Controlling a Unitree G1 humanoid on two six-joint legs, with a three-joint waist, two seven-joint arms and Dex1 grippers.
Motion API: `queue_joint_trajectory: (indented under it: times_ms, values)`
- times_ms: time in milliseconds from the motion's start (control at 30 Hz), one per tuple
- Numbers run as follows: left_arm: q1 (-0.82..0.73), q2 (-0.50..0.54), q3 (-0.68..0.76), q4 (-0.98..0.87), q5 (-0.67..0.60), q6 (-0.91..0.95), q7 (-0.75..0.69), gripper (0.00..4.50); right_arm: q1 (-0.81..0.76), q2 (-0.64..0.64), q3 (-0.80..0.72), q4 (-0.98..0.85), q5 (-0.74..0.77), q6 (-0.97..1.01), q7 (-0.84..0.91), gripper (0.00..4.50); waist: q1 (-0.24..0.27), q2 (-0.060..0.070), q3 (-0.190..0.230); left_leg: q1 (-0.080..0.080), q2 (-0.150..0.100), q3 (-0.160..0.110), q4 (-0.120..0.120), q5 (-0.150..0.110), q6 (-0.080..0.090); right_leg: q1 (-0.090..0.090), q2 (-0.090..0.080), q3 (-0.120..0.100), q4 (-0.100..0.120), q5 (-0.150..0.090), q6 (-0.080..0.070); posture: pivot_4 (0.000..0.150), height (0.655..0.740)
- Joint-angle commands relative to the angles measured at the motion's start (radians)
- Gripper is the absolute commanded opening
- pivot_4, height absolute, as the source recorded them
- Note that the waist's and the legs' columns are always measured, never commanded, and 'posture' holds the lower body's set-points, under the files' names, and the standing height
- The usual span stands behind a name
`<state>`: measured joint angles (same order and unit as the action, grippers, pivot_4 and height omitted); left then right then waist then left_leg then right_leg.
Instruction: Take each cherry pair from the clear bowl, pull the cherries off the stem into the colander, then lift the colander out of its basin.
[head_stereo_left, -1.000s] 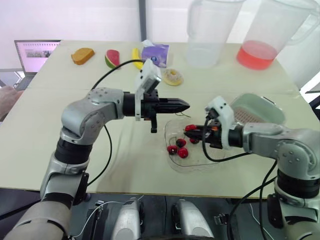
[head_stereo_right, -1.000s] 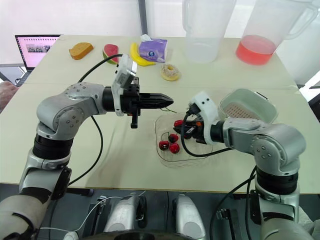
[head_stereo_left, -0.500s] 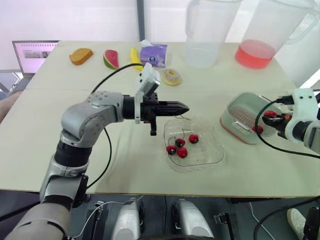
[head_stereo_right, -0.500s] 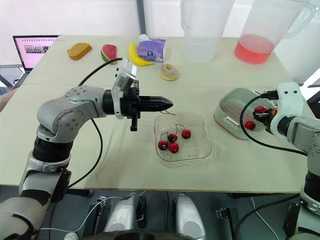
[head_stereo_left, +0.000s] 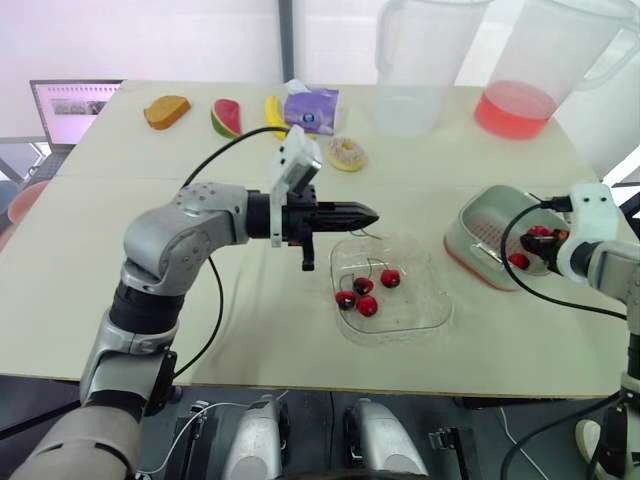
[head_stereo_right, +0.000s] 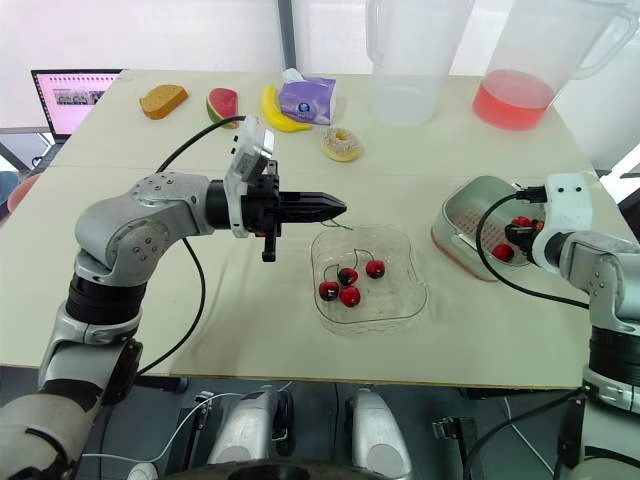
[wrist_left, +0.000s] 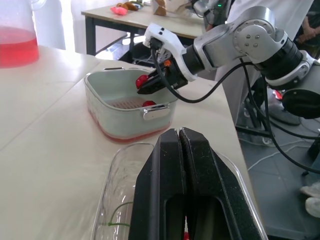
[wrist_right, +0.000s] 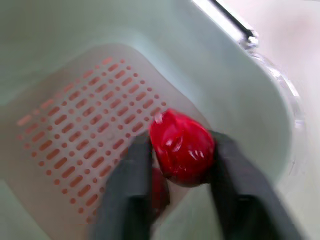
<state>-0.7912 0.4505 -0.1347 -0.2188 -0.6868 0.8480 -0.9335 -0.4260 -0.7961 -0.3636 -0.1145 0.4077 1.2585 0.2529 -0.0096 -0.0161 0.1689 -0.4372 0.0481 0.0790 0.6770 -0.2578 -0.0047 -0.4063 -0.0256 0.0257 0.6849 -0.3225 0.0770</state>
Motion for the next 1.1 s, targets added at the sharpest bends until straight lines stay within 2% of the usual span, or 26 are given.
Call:
queue_joint_trajectory:
  times_ms: [33, 100, 267, 400, 533, 667, 867, 1000, 1100]
  values:
    - [-0.007, 0.007, 0.017, -0.035, -0.011, -0.004, -0.001, 0.0, -0.037, 0.004, -0.056, -0.053, 0.002, 0.008, -0.01, 3.67, 0.0, 0.0, 0.0, 0.0, 0.0, 0.0, 0.0, 0.0, 0.0, 0.0, 0.0, 0.0, 0.0, 0.0, 0.0, 0.15, 0.74]
    - [-0.008, 0.009, 0.018, -0.034, -0.011, -0.004, -0.002, 0.0, -0.055, 0.012, -0.07, -0.081, 0.01, 0.021, -0.012, 4.45, -0.001, 0.0, 0.0, 0.0, 0.0, 0.0, 0.0, 0.0, 0.0, 0.0, 0.0, 0.0, 0.0, 0.0, 0.0, 0.15, 0.74]
    - [-0.011, 0.014, 0.02, -0.028, -0.011, -0.003, -0.003, 0.0, -0.125, 0.03, -0.13, -0.21, 0.077, 0.055, 0.02, 4.45, -0.004, 0.001, 0.0, 0.0, 0.0, 0.0, 0.0, 0.0, 0.0, 0.0, 0.0, 0.0, 0.0, 0.0, 0.0, 0.15, 0.74]
    - [-0.008, 0.018, 0.03, -0.028, -0.012, 0.003, 0.011, 0.0, -0.106, 0.013, -0.165, -0.378, 0.229, 0.009, 0.176, 4.45, -0.003, 0.001, 0.0, 0.0, 0.001, -0.001, -0.001, 0.0, 0.0, 0.0, 0.0, 0.0, 0.0, 0.0, 0.0, 0.15, 0.74]
    - [0.005, 0.027, 0.05, -0.029, -0.013, 0.02, 0.046, 0.0, -0.022, 0.02, -0.226, -0.52, 0.469, -0.011, 0.364, 4.45, -0.001, 0.001, 0.001, 0.0, 0.001, -0.002, 0.0, 0.0, 0.0, 0.001, 0.0, -0.001, -0.001, 0.0, 0.0, 0.15, 0.74]
    - [0.029, 0.038, 0.095, -0.036, -0.03, 0.063, 0.096, 0.0, 0.032, -0.036, -0.176, -0.602, 0.613, -0.038, 0.473, 4.45, -0.003, 0.001, 0.001, 0.0, 0.0, -0.001, 0.001, -0.001, 0.001, 0.001, -0.001, -0.001, 0.0, 0.0, 0.001, 0.15, 0.74]
    - [0.141, 0.059, 0.24, -0.048, -0.089, 0.171, 0.229, 0.0, 0.055, -0.171, 0.102, -0.612, 0.477, -0.136, 0.512, 4.45, -0.008, 0.001, 0.001, 0.001, 0.001, -0.001, 0.001, -0.001, 0.001, 0.001, -0.001, 0.0, 0.0, 0.0, 0.001, 0.15, 0.74]
    - [0.258, 0.063, 0.36, -0.044, -0.124, 0.249, 0.343, 0.0, 0.022, -0.187, 0.165, -0.581, 0.446, -0.185, 0.522, 4.45, -0.006, 0.001, 0.001, 0.001, 0.001, -0.001, 0.001, -0.001, 0.001, 0.001, -0.002, -0.001, 0.0, 0.0, 0.001, 0.15, 0.74]
    - [0.319, 0.064, 0.417, -0.007, -0.097, 0.277, 0.437, 0.0, 0.009, -0.199, 0.19, -0.568, 0.436, -0.208, 0.536, 4.45, -0.002, 0.0, 0.001, 0.001, 0.001, -0.001, 0.001, -0.001, 0.001, 0.001, -0.002, -0.001, 0.0, 0.0, 0.001, 0.15, 0.74]
